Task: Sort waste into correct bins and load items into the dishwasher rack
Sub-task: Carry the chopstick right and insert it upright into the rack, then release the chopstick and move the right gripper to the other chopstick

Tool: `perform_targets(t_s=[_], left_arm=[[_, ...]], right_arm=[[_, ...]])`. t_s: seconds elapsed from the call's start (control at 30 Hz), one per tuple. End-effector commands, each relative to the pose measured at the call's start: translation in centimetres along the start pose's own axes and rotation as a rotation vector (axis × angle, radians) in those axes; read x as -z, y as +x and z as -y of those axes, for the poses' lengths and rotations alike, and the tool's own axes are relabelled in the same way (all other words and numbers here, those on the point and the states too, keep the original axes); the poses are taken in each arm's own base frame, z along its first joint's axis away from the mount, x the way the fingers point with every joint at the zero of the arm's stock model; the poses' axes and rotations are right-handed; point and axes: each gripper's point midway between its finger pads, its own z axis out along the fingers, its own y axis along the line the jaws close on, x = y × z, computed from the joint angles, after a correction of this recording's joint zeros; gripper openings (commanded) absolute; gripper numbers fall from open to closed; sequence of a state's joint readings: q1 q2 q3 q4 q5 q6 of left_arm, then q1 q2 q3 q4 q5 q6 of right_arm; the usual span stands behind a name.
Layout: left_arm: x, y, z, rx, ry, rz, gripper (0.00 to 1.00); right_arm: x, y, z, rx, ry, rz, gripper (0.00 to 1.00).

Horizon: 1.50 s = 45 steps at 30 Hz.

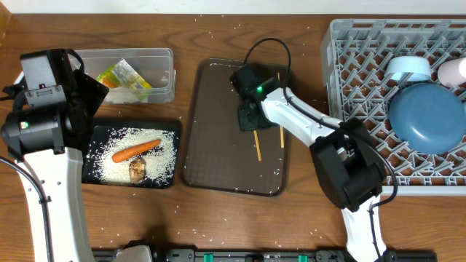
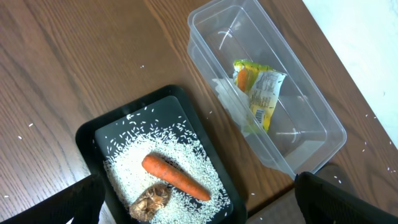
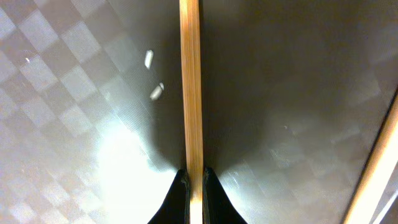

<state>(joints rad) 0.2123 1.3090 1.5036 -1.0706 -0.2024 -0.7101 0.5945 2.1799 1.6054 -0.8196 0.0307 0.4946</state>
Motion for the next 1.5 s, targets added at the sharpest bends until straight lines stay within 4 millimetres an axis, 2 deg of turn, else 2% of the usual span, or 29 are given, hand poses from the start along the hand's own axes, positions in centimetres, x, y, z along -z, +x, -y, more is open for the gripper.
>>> perform_targets(t_s=[0.0,0.13,0.33,0.4,0.5,0.57,0.6,0.63,0.7,0.83,1.03,1.37,1.43,1.47], left_arm=[[0.2,-0.4,-0.1,0.005,-0.007,0.016,0.97],[0.2,-0.4,-0.1,0.004,-0.007,0.016,0.98],[0.2,-0.4,-0.1,0.005,-0.007,0.016,0.98],[0.2,-0.4,-0.1,0.005,-0.007,0.016,0.98],[0.2,-0.4,-0.1,0.005,-0.007,0.016,0.98],[0.2,-0.4,-0.1,0.005,-0.007,0.016,0.98],[0.2,-0.4,-0.1,0.004,-0.007,0.016,0.98],[0.2,-0.4,-0.1,0.004,-0.007,0.016,0.98],[0.2,-0.4,-0.1,0.005,-0.007,0.016,0.98],[0.2,-0.4,-0.1,0.004,-0.007,0.016,0.98],[0.2,-0.4,-0.1,0.004,-0.007,0.016,0.98],[0.2,-0.4,-0.1,0.004,-0.007,0.016,0.98],[0.2,-0.4,-0.1,0.004,-0.007,0.016,0.98],[0.2,-0.4,-0.1,0.004,-0.007,0.016,0.98]], right_arm=[[3.8,-2.5,1.1,0.001,-0.050,0.080,0.01],[8.1,-5.1,3.7,-0.029,-0.072,0.181,0.01],[14.8,-8.2,10.2,-0.088,-0.064,0.343,0.01],[16.6,-9.0,12.9,-0.107,-0.048,0.395,0.01],[18.0,-9.9,15.7,-0.073,-0.013,0.447,0.01],[18.3,-10.4,17.7,-0.025,0.027,0.465,0.01],[18.2,-10.5,19.6,-0.029,0.070,0.466,0.01],[18.2,-10.6,19.9,-0.034,0.078,0.465,0.01],[18.2,-10.6,22.3,-0.071,0.131,0.465,0.01],[18.3,-10.8,24.7,-0.066,0.163,0.473,0.01],[18.3,-11.0,25.6,0.000,0.149,0.477,0.01],[14.8,-11.8,24.4,-0.083,0.058,0.442,0.02],[14.2,-11.8,24.4,-0.092,0.057,0.432,0.07],[14.0,-11.8,24.4,-0.093,0.057,0.429,0.15]])
